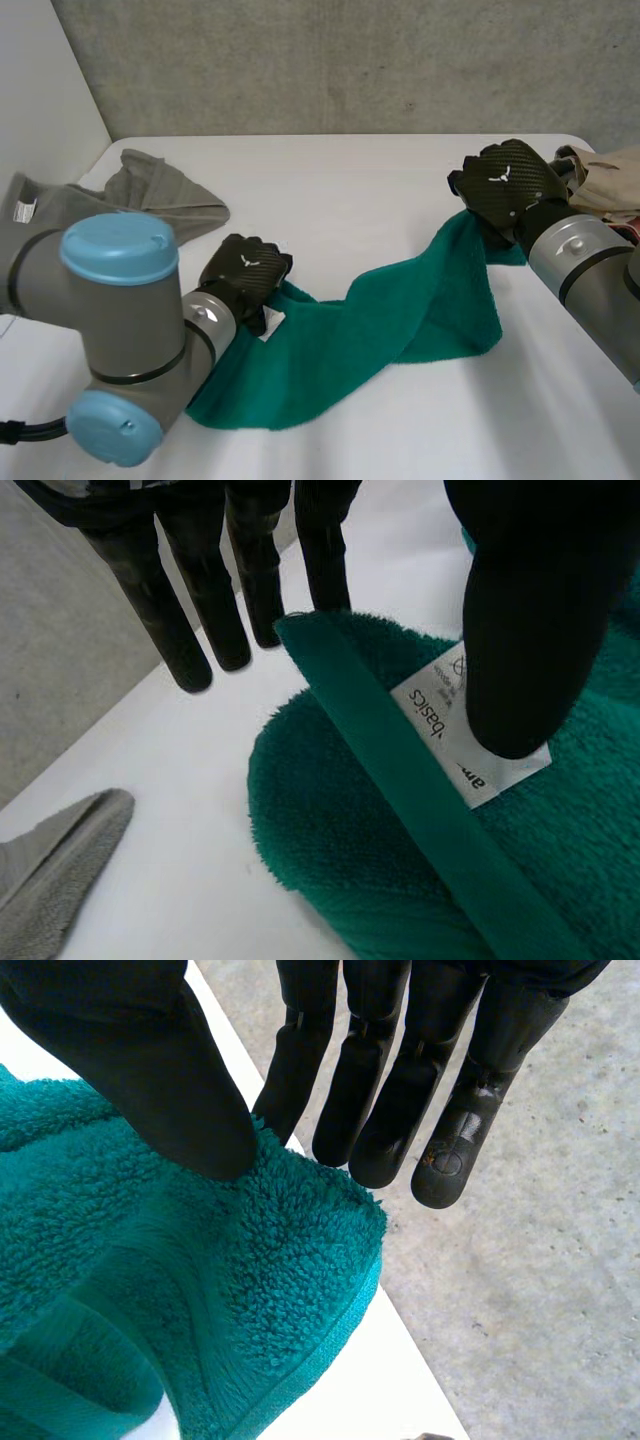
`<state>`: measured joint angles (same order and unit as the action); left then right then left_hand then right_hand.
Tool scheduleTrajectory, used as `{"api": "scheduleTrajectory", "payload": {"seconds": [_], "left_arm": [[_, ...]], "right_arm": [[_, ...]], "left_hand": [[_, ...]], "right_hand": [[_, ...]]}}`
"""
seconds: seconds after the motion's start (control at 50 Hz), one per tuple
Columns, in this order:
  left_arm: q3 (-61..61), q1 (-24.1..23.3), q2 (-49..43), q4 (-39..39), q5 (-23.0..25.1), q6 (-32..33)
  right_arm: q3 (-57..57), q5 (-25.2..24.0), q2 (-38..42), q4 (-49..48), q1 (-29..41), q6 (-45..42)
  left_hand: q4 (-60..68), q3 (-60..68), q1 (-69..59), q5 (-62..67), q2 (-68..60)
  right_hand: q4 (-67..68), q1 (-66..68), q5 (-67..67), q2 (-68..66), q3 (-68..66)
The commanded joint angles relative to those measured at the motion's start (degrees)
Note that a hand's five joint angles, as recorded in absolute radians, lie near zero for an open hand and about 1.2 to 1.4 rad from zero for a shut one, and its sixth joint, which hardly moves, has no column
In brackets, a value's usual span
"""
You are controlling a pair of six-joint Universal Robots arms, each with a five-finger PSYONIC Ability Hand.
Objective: Fold the laundry.
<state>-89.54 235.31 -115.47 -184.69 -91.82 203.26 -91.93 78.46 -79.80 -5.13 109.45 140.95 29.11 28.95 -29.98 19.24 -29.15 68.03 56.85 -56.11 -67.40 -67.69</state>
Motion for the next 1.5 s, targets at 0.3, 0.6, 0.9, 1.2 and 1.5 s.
{"api": "scheduleTrajectory", "payload": {"seconds": [0.3, 0.6, 0.9, 1.2, 1.5], "left_arm": [[11.1, -0.4, -10.2, 0.0, -3.5, 0.8], [39.1, 5.4, -16.1, -18.5, -3.4, 15.9], [39.5, 9.3, -10.4, -39.2, -2.8, 9.3], [9.8, 7.2, 1.7, -38.8, 9.0, 7.9], [-7.2, 3.0, 24.0, -36.6, 14.5, 0.9]], "right_arm": [[3.1, 0.4, 7.9, -0.1, -0.2, -5.2], [28.5, 5.3, 21.6, -18.0, 0.0, -6.3], [33.5, 8.1, 19.7, -42.4, -0.1, -6.0], [19.6, 4.1, 19.4, -18.5, -0.5, 5.4], [30.2, -19.4, 26.7, -2.1, -3.3, 19.6]], "left_hand": [[50.9, 51.1, -50.0, 50.8, -50.8], [50.9, 51.1, -50.0, 50.8, -50.8], [50.9, 51.1, -50.0, 50.8, -50.8], [50.9, 51.1, -50.0, 50.8, -50.8], [50.9, 51.1, -50.0, 50.8, -50.8]], "right_hand": [[12.0, 23.2, -13.9, -12.6, -12.3], [12.0, 23.2, -13.9, -12.6, -12.3], [12.0, 23.2, -13.9, -12.6, -12.3], [-51.5, -40.3, 49.5, 50.8, 51.1], [-58.0, -46.8, 56.1, 57.4, 57.7]]}}
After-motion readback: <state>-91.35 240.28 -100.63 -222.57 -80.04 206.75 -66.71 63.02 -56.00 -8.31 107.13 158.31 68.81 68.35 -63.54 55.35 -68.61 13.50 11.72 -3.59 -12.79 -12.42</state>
